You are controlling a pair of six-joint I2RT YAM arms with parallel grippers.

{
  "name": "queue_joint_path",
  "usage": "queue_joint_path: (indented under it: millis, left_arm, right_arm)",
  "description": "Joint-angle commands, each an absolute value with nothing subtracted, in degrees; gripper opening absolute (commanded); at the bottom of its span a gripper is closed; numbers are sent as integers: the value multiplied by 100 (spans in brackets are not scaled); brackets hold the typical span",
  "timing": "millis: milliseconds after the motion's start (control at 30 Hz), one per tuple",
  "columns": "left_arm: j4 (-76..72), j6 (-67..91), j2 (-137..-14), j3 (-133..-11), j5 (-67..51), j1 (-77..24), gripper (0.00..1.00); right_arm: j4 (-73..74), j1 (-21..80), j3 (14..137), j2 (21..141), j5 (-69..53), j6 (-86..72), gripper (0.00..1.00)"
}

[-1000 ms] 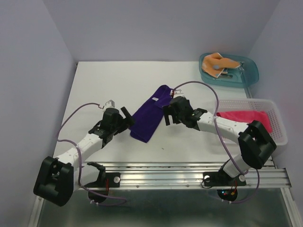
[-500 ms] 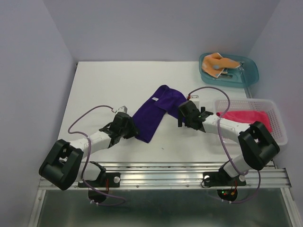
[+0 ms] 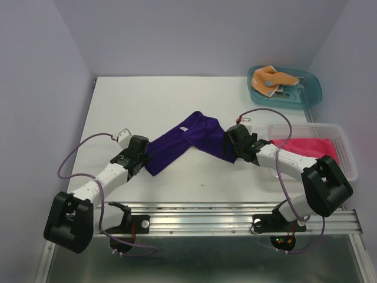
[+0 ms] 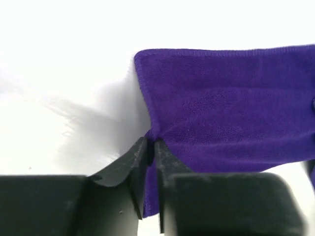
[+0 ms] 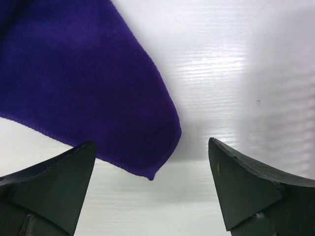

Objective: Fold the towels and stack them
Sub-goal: Flatten out the crumpled towel

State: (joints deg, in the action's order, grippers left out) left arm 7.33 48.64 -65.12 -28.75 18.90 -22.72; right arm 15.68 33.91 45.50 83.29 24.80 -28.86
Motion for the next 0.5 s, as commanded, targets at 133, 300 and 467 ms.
queue_joint_path:
  millis: [133,300,467]
  left_arm:
    - [1266,4527,-5819,-3225,1778,-2171,77]
    - [617,4158,-5835,-3612,1153,-2180,92]
    - [-304,3614,-6896,-4383,126,-2188,98]
  right_arm:
    - [1037,3357,4421,8253,2109,-3234,100]
    - [1011,3357,4236,8244,1872,-3419,100]
    - [791,3357,4060,8393,1951,-3559,91]
